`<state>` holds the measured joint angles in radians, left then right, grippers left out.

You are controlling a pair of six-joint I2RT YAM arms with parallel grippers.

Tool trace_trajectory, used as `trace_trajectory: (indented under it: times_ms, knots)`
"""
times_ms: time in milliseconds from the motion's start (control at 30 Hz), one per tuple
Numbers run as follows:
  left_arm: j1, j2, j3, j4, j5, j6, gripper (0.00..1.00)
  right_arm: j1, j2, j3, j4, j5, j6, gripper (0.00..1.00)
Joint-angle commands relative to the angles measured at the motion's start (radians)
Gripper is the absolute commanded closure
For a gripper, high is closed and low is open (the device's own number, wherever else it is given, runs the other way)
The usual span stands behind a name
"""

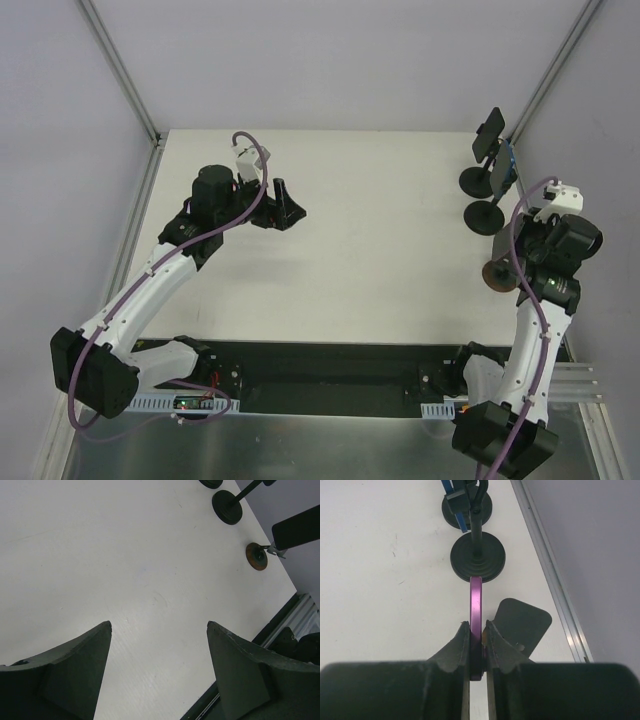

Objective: Place the phone on the phone stand

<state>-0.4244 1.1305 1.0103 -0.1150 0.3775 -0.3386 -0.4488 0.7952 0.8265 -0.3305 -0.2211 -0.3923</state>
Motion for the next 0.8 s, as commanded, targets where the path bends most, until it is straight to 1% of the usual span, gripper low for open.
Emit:
trace_trajectory:
  times_ms: [0,67,133,200,267,333,433,467,567,767]
  knots:
    - [0.001,0.005,-0.001,0.038,0.035,-0.005,0.25,-0.010,-0.051,0.043,0.106,-0.012,0.108,1.00]
    - [0.001,0.008,-0.003,0.040,0.035,-0.005,0.25,-0.010,-0.089,0.045,0.096,0.050,0.115,1.00]
    - [0.001,0.009,-0.004,0.038,0.034,-0.007,0.25,-0.008,-0.109,0.084,0.012,0.122,0.084,1.00]
    - [0.001,0.011,-0.004,0.040,0.037,-0.010,0.25,-0.010,-0.120,0.109,-0.060,0.273,0.032,1.00]
    - [0.001,0.011,-0.006,0.041,0.040,-0.011,0.25,-0.010,-0.157,0.114,-0.073,0.346,-0.031,1.00]
    - [0.001,0.014,-0.007,0.043,0.043,-0.011,0.25,-0.010,-0.188,0.106,-0.071,0.368,-0.060,1.00]
    - [0.001,0.018,-0.007,0.044,0.047,-0.016,0.25,-0.010,-0.172,0.106,-0.110,0.448,-0.100,1.00]
    - [0.001,0.020,-0.007,0.046,0.049,-0.017,0.25,-0.008,-0.168,0.079,-0.110,0.468,-0.105,1.00]
    - [0.001,0.020,-0.012,0.048,0.041,-0.016,0.25,-0.010,-0.149,0.027,-0.084,0.467,-0.112,1.00]
    - [-0.004,0.049,-0.015,0.046,0.047,-0.016,0.25,-0.014,-0.090,-0.026,-0.042,0.479,-0.118,1.00]
